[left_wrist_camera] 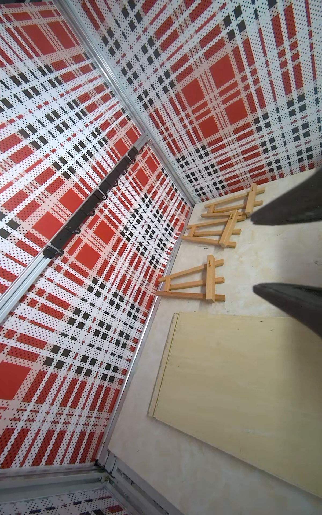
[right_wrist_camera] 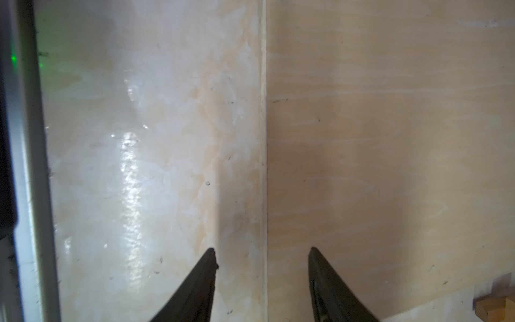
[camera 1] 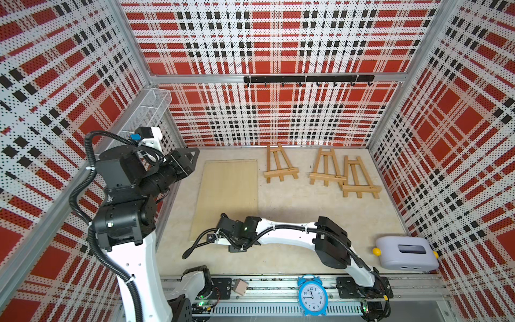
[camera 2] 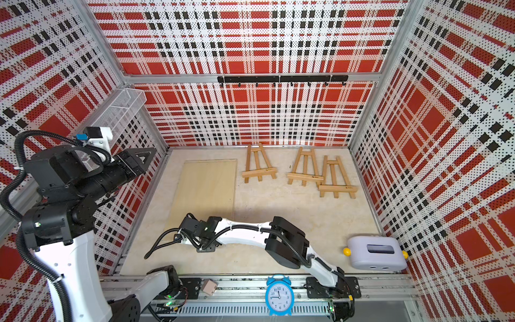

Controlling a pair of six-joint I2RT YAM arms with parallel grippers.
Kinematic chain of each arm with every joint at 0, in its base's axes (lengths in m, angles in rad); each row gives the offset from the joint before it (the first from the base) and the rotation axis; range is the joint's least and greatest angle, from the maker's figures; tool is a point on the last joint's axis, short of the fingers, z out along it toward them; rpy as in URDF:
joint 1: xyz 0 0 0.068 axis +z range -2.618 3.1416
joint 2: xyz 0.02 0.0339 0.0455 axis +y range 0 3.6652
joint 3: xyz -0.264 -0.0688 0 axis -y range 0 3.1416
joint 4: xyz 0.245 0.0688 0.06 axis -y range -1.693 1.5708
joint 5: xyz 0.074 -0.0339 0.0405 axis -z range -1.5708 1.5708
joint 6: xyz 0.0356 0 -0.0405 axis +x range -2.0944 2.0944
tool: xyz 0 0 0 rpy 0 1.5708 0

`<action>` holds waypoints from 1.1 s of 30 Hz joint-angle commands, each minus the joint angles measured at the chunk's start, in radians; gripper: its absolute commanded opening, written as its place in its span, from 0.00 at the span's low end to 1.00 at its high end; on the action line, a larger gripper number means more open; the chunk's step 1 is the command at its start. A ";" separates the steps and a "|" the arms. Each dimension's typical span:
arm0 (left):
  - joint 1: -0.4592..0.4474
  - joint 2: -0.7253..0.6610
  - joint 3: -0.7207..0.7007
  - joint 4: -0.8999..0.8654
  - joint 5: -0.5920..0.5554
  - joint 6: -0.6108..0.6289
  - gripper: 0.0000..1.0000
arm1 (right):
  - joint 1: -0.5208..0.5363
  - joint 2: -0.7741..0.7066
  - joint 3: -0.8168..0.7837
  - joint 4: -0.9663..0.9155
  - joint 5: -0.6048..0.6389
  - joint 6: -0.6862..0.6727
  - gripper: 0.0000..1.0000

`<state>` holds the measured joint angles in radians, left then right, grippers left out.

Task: Disassemble the easel
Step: Adjust the drawing board at the center of the board.

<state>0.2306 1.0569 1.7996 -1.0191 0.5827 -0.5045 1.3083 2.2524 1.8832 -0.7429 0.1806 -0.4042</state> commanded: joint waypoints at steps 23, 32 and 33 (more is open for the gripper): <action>0.019 0.000 0.011 0.011 0.021 -0.003 0.39 | 0.003 0.125 0.157 -0.017 0.008 -0.050 0.55; 0.021 -0.006 -0.007 0.011 0.017 -0.002 0.39 | 0.003 0.173 0.197 -0.024 0.030 -0.041 0.55; 0.022 -0.005 -0.008 0.013 0.018 -0.001 0.39 | 0.003 0.179 0.203 -0.024 0.034 -0.039 0.55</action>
<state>0.2420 1.0603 1.7996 -1.0191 0.5949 -0.5083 1.3071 2.4031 2.0460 -0.7742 0.2054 -0.4347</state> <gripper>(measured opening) 0.386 0.548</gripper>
